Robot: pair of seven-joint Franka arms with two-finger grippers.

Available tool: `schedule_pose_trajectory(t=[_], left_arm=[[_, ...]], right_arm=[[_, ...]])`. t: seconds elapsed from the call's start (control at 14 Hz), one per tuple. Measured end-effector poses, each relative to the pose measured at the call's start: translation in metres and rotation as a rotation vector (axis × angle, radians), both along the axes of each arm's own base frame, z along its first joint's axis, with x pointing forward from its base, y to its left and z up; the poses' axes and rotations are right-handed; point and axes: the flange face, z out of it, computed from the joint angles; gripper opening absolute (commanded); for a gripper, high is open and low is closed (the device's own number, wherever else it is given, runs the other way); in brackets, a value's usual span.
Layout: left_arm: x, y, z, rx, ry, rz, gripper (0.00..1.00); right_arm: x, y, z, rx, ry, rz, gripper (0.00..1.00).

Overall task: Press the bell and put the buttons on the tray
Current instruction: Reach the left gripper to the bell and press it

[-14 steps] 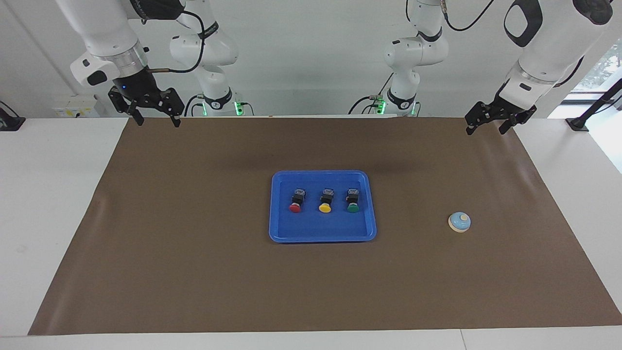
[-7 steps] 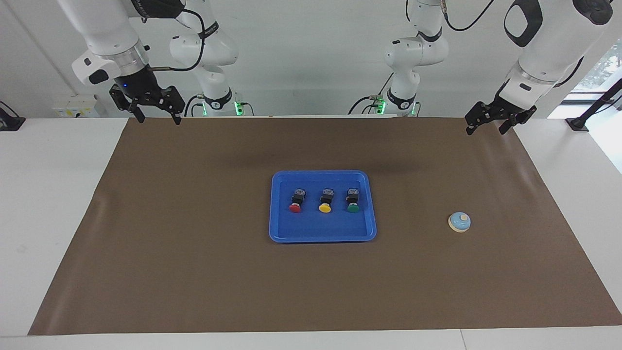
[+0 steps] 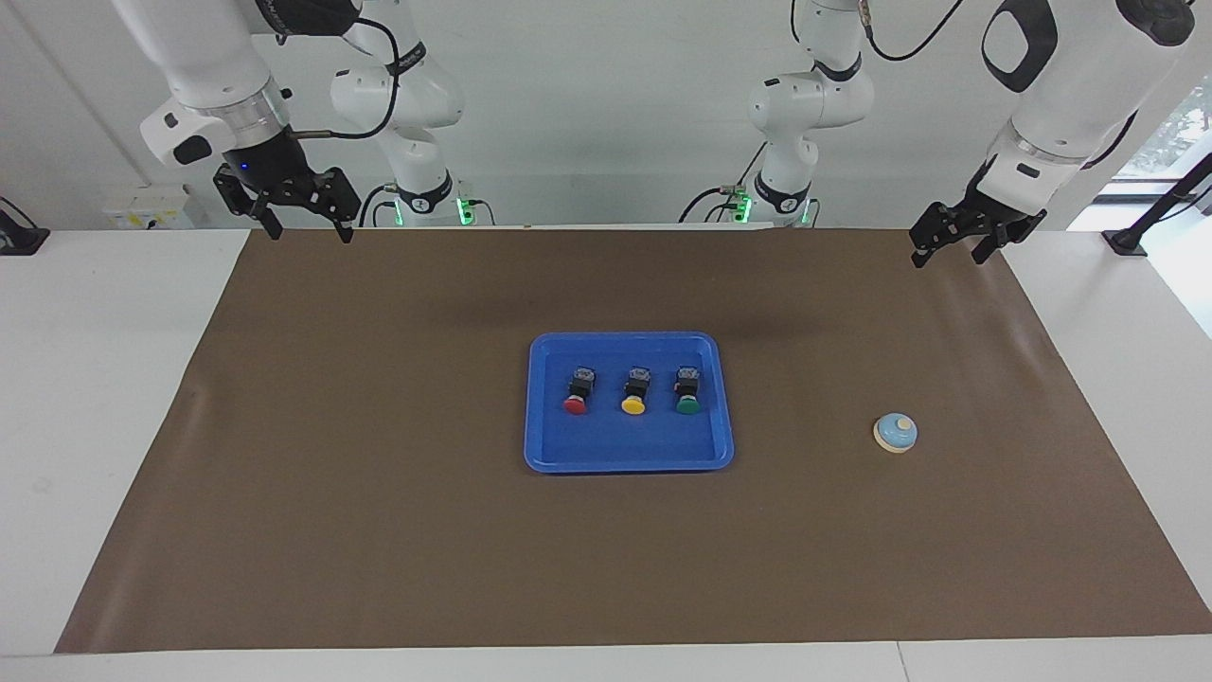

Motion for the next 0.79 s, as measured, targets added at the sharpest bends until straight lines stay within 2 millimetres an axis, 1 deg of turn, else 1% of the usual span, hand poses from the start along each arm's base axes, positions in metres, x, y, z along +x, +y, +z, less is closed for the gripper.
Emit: schedule_pose_trajectory(t=[0.07,0.14,0.29,0.43,0.64,0.79], left_arm=[[0.004,0.000,-0.007,0.000,-0.029,0.000,0.00],[0.009,0.000,-0.019,0.000,-0.055,0.001,0.00],[0.022,0.001,-0.050,-0.002,-0.084,0.003,0.00],[0.043,0.003,-0.088,-0.006,-0.098,0.005,0.00],[0.075,0.006,-0.152,-0.013,-0.107,0.010,0.00],[0.085,0.009,-0.184,-0.016,-0.100,0.015,0.00]], right_arm=[[0.000,0.000,0.000,0.000,0.000,0.000,1.00],[0.000,0.000,0.000,0.000,0.000,0.000,1.00],[0.000,0.000,0.000,0.000,0.000,0.000,1.00],[0.000,0.000,0.000,0.000,0.000,0.000,1.00],[0.000,0.000,0.000,0.000,0.001,0.000,1.00],[0.000,0.000,0.000,0.000,0.001,0.000,1.00]])
